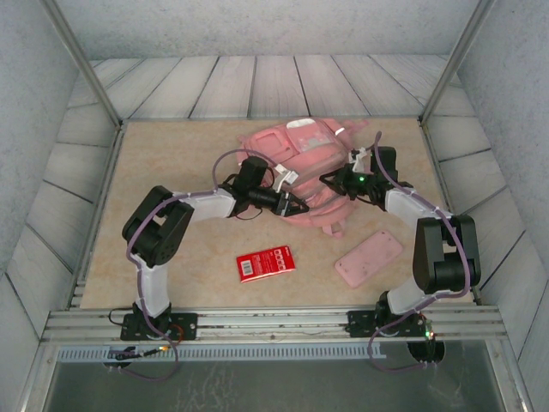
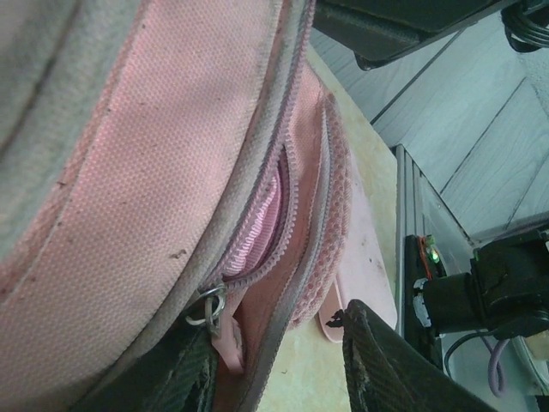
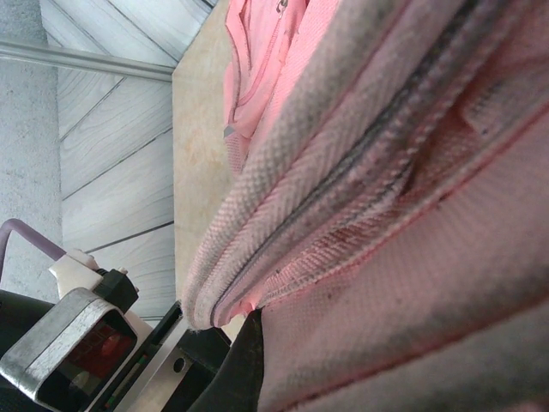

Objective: Pack the student bag

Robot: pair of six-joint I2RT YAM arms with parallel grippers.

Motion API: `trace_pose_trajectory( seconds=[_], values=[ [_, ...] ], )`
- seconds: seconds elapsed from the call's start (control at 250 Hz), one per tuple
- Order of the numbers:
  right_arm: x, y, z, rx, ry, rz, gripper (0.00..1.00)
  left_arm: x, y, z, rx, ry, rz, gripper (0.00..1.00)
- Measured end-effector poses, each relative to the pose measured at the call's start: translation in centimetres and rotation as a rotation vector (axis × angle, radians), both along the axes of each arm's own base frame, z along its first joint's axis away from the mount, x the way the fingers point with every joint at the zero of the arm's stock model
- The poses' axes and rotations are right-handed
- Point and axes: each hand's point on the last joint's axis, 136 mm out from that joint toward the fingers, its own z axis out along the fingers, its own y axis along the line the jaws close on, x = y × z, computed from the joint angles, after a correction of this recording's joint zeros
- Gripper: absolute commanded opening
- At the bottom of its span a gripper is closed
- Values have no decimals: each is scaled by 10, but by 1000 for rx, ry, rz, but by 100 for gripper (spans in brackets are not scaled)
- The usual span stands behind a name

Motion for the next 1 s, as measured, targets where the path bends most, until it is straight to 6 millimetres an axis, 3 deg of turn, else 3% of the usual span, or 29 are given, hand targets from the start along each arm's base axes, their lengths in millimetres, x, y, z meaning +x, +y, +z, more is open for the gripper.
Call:
trace_pose_trajectory(
  seconds=[0.28, 0.448, 0.727, 0.859, 0.999],
  values=[
    [-2, 1, -4, 1, 8, 1, 2, 11, 3, -15, 83, 32, 98, 8],
    [-2, 1, -5, 4, 3, -2, 2, 15, 3, -18, 92, 92, 162, 0],
    [-6, -2, -15, -79, -29, 31, 2, 18, 11, -19, 149, 146, 238, 0],
    [-9, -3, -18, -173, -73, 70, 1, 21, 23, -4, 180, 156, 256, 0],
    [-10, -3, 0, -259, -181, 115, 1, 26, 29, 18, 172, 182, 222, 0]
  ],
)
